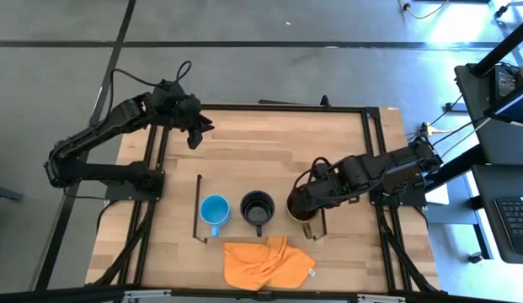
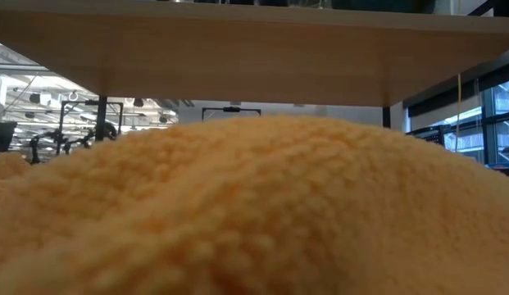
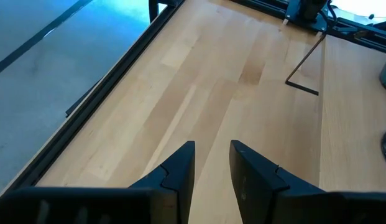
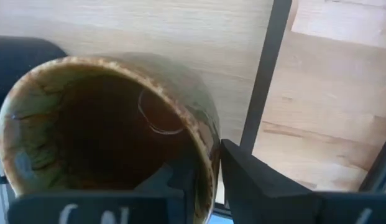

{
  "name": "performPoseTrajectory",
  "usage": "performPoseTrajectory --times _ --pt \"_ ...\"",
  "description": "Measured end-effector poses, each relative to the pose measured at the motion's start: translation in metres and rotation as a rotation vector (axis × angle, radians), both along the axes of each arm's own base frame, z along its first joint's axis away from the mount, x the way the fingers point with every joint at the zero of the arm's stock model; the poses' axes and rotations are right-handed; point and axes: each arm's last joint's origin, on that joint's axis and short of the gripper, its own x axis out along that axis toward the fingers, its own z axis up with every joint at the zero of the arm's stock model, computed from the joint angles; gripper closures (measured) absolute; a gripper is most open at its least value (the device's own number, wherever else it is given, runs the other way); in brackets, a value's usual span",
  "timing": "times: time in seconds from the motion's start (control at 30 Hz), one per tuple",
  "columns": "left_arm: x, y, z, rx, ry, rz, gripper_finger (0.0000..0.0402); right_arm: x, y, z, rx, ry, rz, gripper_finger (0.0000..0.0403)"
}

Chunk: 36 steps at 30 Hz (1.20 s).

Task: Stack small to large cups/mugs on shelf
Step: Put the brown mug on the shelf

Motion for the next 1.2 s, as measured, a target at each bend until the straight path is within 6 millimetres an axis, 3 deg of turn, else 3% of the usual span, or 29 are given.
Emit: performPoseTrajectory --times 0.6,0.87,1.2 --pt "-0.0001 -0.0001 -0.0001 0.004 0.003 -0.005 0.0308 0.0047 0.005 0.0013 0.08 -0.039 0.019 0.033" --pt "0.0001 0.0 -0.0001 0.004 0.003 -0.005 0.0308 -0.0019 0.0052 0.006 0.008 -0.072 0.021 0.0329" --pt "0.0001 0.0 -0.0001 0.005 0.002 -0.006 0.0308 -0.0014 0.0065 0.0063 0.043 -0.069 0.028 0.0329"
